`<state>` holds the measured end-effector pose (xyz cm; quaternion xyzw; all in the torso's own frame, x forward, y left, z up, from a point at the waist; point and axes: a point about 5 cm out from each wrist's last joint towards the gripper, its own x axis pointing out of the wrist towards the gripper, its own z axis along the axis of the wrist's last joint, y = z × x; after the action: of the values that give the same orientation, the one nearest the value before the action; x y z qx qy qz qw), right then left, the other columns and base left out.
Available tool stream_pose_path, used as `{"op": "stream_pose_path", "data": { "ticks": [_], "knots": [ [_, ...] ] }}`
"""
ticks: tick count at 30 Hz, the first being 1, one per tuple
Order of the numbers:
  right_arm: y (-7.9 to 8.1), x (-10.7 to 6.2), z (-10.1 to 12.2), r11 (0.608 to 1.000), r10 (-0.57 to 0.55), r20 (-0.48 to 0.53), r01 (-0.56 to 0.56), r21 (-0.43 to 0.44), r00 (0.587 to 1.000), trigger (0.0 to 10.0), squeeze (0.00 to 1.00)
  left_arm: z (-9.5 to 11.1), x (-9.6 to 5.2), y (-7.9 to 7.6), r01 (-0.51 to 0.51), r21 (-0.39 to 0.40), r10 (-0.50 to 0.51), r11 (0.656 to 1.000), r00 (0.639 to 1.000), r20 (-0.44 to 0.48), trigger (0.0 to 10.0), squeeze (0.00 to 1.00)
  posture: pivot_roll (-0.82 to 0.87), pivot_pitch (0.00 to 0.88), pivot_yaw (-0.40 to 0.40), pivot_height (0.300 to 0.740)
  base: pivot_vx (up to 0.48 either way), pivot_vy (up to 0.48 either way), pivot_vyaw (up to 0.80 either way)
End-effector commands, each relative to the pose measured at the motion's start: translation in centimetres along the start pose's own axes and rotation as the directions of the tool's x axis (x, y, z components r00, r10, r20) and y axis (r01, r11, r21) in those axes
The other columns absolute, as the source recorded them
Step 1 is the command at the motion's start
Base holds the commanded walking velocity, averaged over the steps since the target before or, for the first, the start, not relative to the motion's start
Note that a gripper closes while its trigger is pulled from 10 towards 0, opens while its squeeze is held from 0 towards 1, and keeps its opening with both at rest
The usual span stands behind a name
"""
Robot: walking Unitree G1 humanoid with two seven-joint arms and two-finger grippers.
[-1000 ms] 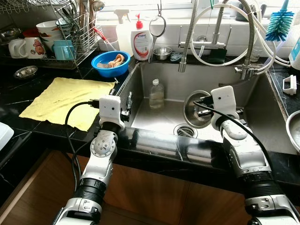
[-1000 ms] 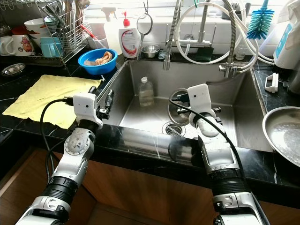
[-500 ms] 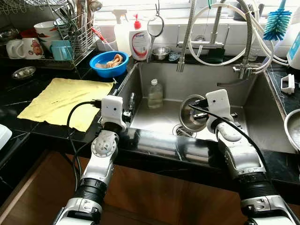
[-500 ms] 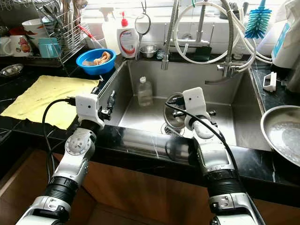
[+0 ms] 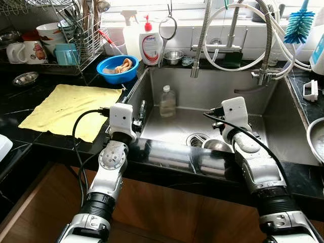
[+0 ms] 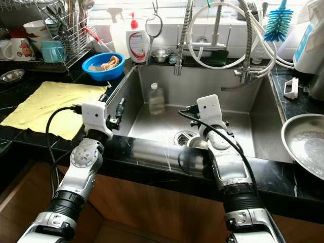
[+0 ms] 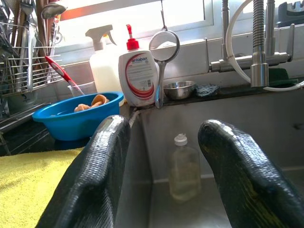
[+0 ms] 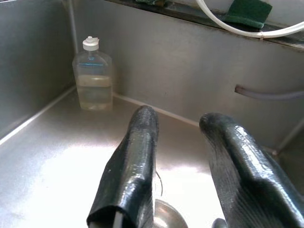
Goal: Kitchen organization
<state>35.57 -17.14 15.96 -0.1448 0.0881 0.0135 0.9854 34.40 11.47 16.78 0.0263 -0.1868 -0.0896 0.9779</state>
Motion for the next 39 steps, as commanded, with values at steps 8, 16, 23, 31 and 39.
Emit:
{"op": "stream_pose_path", "data": {
  "ticks": [8,16,23,31,39],
  "knots": [
    [-1.1,-1.3,3.2,0.992,-0.12,0.244,0.108,0.062,0.962,10.0,0.0,-0.2,-0.3,0.6,-0.018,0.0,0.018,1.0,1.0,-0.012,10.0,0.0,-0.27,0.0,0.117,0.74,0.0,0.0,0.0],
    [-2.5,-4.1,5.3,0.977,-0.215,0.457,0.187,0.106,0.863,10.0,0.0,0.1,-0.7,1.3,-0.049,0.016,0.049,0.999,0.999,0.013,10.0,0.0,-0.28,0.0,0.122,0.74,0.0,0.0,0.0],
    [-1.6,-5.9,5.1,0.991,-0.134,0.554,0.112,0.074,0.822,10.0,0.0,0.1,-1.9,2.4,-0.092,0.0,0.092,0.996,0.996,0.02,10.0,0.0,-0.29,0.0,0.108,0.74,0.0,0.0,0.0],
    [-1.6,-7.3,3.5,0.988,-0.152,0.53,0.112,0.107,0.834,10.0,0.0,0.3,-3.2,3.9,-0.163,0.029,0.162,0.986,0.986,0.024,10.0,0.0,-0.27,0.0,0.1,0.74,0.0,0.0,0.0],
    [0.9,-7.0,3.8,0.992,-0.089,0.532,0.028,0.122,0.842,10.0,0.0,0.6,-3.0,3.4,-0.162,0.021,0.161,0.987,0.987,0.027,10.0,0.0,-0.27,0.0,0.098,0.74,0.0,0.0,0.0]
  ]
}}
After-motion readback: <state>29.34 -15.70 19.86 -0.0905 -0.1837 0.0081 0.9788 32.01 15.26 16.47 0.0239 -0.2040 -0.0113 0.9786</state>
